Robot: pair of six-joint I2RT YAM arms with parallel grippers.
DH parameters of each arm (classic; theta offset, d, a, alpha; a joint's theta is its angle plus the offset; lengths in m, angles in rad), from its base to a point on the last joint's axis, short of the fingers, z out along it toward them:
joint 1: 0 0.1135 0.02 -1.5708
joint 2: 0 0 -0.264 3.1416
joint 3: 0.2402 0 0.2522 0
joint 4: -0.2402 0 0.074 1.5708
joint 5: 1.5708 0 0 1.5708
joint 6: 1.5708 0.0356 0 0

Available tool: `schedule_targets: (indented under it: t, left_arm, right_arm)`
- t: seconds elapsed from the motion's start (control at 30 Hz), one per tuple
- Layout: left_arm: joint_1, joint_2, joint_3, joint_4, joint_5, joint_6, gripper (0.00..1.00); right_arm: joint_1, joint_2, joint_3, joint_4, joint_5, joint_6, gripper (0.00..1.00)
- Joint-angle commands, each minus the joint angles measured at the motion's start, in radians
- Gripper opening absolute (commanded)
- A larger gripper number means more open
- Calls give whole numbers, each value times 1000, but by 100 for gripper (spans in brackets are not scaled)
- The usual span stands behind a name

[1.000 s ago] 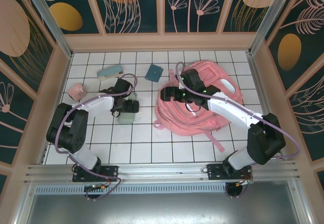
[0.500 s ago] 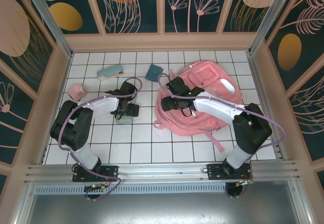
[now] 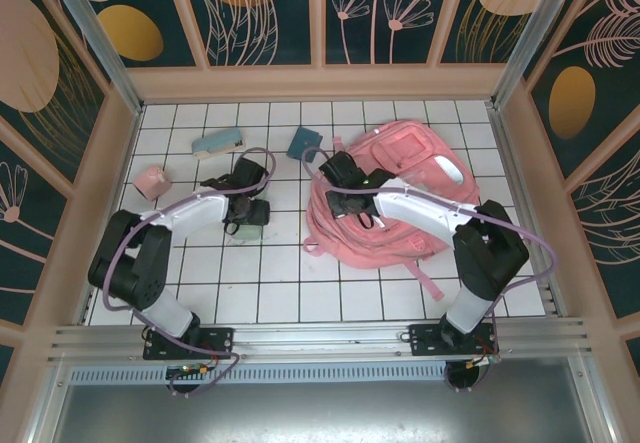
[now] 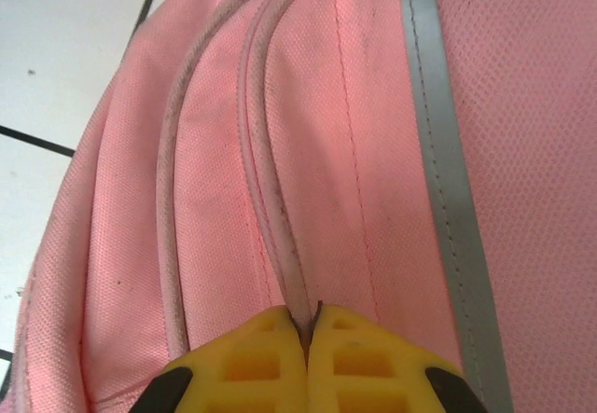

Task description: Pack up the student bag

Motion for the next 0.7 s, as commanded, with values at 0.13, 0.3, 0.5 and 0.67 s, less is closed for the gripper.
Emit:
schedule_targets:
  t: [0.13,0.3,0.5,0.67]
  left_arm:
    - [1,-162,-22,42,159,-132,53]
    - [1,-224,-56,137,277,-260,48]
    - [-74,-234,-49,292,311,-409,46]
    - [-179,-115,25,409,330,-498,46]
  right_arm:
    - [-24,-114,204,-29,-47,-12,0]
    - [-120,-168,318,-42,-201,22,0]
    - [-263,-224,355,21,-419,98,0]
    - [-307,-229,353,52,-494,152,0]
